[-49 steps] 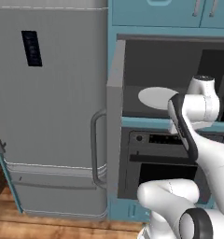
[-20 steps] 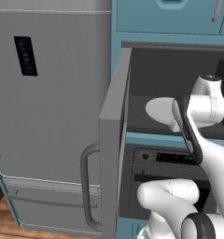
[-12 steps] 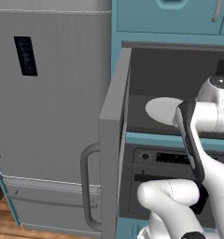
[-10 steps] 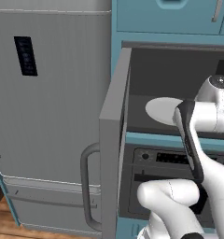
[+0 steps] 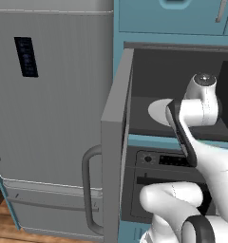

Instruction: Place the sponge inside the microwave to prepare for sanitizing.

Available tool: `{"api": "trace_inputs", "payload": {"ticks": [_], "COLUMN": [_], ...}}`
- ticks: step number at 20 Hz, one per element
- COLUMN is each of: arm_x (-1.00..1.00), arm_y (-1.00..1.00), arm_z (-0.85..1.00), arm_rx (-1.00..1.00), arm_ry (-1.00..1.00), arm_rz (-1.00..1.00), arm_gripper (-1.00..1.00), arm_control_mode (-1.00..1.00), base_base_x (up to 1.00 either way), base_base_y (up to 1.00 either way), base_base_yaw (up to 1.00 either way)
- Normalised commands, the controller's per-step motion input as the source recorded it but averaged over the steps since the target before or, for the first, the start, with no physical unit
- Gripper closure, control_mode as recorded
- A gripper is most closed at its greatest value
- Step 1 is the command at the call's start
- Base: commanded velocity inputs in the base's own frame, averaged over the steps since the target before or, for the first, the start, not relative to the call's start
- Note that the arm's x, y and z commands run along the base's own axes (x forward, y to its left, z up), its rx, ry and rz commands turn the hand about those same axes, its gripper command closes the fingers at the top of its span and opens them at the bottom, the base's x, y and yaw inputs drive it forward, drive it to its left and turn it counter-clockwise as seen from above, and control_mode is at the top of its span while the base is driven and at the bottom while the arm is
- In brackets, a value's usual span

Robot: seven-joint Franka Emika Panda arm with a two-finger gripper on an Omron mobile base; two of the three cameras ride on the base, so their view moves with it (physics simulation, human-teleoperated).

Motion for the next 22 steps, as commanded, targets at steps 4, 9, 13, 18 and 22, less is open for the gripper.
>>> {"api": "trace_inputs", "payload": {"ticks": [4, 9, 13, 18, 22], "arm_x": [0.76, 0.59, 0.52, 0.41, 0.36], "arm_y": [-0.29, -0.15, -0.10, -0.12, -0.16], "arm_z": [-0.01, -0.10, -0.21, -0.25, -0.30], "arm_rx": [0.03, 0.00, 0.00, 0.00, 0.00], "arm_ry": [0.00, 0.00, 0.00, 0.00, 0.00], "arm_rz": [-0.01, 0.00, 0.00, 0.00, 0.00], "arm_gripper": [1.00, 1.00, 1.00, 1.00, 1.00], "arm_control_mode": [-1.00, -1.00, -1.00, -1.00, -1.00], "base_base_x": [0.00, 0.00, 0.00, 0.00, 0.00], "base_base_y": [0.00, 0.00, 0.00, 0.00, 0.00], "base_base_yaw": [0.00, 0.00, 0.00, 0.00, 0.00]}}
